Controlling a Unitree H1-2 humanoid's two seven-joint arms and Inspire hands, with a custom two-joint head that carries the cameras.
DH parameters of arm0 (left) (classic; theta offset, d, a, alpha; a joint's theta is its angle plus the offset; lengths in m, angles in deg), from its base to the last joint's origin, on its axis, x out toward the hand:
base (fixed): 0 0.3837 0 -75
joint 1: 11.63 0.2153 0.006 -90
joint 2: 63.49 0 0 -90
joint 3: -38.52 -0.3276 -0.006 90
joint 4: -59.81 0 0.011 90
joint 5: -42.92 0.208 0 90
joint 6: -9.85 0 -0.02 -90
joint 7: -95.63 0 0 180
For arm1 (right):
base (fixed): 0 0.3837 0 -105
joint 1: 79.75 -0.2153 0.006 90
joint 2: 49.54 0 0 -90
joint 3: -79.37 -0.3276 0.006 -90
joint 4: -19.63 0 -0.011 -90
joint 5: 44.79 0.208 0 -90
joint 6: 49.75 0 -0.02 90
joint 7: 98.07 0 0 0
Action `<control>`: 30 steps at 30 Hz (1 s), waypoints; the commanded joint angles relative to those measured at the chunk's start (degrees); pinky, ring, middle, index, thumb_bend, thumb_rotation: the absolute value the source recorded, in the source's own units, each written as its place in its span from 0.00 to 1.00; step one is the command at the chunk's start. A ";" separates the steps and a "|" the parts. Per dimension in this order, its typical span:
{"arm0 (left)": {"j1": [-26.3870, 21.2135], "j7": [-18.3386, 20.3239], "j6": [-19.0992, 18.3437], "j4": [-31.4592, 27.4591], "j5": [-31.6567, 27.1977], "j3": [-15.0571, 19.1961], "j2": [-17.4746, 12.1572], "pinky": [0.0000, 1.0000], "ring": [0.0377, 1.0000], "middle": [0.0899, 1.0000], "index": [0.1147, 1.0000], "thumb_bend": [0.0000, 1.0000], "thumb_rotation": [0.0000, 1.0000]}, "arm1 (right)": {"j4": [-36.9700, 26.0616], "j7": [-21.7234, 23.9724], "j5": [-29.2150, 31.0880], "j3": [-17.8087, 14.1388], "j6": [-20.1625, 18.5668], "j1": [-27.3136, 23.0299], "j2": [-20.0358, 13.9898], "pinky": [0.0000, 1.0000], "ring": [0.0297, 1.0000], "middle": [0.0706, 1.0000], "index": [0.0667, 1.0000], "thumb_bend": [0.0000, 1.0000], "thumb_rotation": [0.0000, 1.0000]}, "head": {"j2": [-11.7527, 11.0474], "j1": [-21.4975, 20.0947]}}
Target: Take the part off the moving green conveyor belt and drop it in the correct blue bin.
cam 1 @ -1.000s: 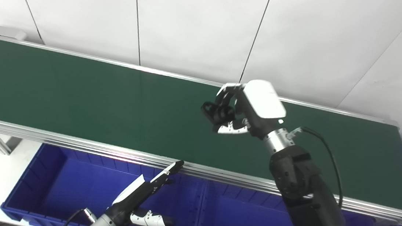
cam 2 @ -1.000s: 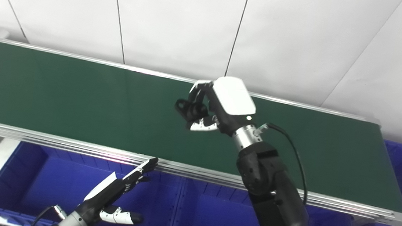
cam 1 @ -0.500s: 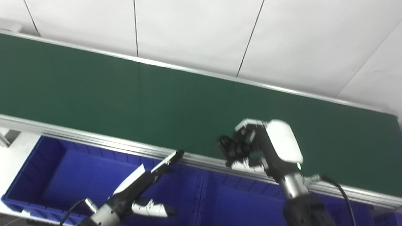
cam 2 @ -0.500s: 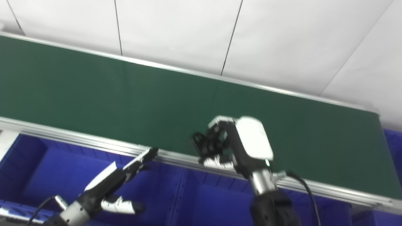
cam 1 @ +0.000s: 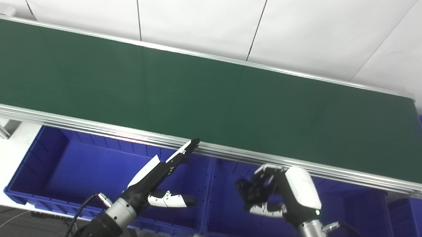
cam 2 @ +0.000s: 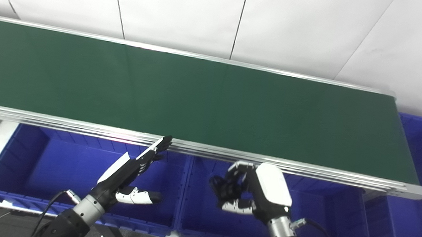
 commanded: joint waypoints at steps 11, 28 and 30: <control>-0.29 -0.01 0.79 -1.88 -0.43 0.41 -0.17 0.95 1.00 1.00 1.00 0.75 0.65 | 8.99 0.43 -5.25 2.75 -7.18 -6.93 0.94 0.49 0.56 0.53 0.49 0.51 0.07 | 0.12 0.04; 0.86 0.46 0.09 -2.81 -0.59 0.40 -1.69 0.96 1.00 1.00 1.00 0.74 0.66 | -8.27 -4.94 0.25 2.08 -4.04 4.17 4.90 0.99 1.00 1.00 1.00 0.66 0.57 | -1.14 -0.21; 0.86 0.35 0.29 -2.51 -0.70 0.51 -1.85 0.95 1.00 1.00 1.00 0.74 0.65 | -10.79 -4.73 5.43 1.54 -2.24 6.75 6.56 0.94 0.99 1.00 1.00 0.69 0.55 | -1.80 -0.22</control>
